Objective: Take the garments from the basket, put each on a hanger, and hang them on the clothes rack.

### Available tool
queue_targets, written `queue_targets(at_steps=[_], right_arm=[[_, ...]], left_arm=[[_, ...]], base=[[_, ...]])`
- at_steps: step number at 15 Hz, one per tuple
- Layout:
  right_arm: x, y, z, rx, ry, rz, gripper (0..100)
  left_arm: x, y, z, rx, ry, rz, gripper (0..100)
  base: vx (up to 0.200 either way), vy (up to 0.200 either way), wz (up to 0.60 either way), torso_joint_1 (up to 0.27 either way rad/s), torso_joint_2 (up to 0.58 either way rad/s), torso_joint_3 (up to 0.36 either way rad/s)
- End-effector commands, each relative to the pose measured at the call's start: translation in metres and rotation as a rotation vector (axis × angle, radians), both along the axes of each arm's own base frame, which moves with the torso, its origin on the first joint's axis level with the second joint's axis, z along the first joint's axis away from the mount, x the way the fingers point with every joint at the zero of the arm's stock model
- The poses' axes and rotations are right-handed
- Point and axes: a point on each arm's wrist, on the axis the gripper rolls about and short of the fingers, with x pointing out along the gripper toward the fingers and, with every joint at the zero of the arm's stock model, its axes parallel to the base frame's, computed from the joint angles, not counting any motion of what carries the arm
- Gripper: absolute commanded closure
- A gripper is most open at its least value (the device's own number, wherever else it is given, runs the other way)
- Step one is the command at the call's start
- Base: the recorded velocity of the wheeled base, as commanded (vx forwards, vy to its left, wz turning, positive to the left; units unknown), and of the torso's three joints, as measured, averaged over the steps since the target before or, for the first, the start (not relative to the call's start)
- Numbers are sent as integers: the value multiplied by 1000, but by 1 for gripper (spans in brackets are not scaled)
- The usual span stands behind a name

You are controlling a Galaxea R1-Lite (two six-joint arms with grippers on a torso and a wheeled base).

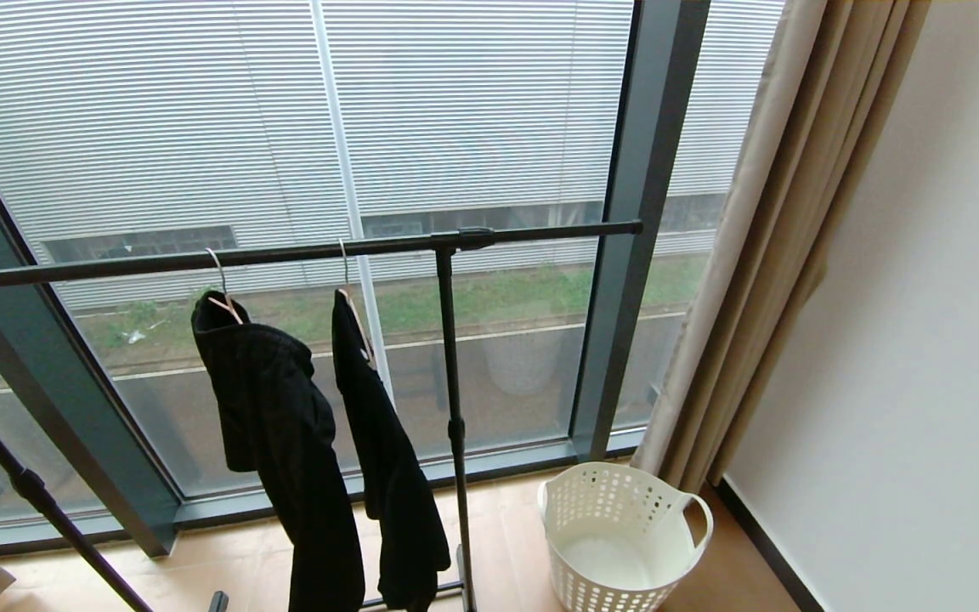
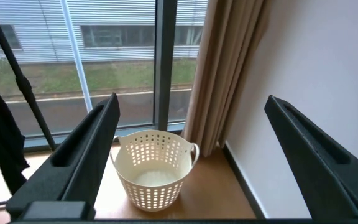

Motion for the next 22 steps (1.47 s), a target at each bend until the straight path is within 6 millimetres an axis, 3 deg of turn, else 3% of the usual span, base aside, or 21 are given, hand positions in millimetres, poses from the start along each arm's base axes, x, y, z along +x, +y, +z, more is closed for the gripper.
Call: queue_targets(at_steps=[1,7,10,22], right_arm=[[0,0,0,3,3,18,0],[0,1,0,-3,5,48,0],[0,1,0,34,-1,63,0],[0,1,0,29,1,66,0]], left_arm=[[0,-3,0,-5,7,-158,0],[0,-3,0,-29,6,-155,0],[0,0,-1,-66,-1,-9,0],[0,0,-1,-79,-8,-9,0]], base=[[0,0,0,0,0,0],[0,0,0,0,0,0],[0,0,0,0,0,0],[0,0,0,0,0,0]])
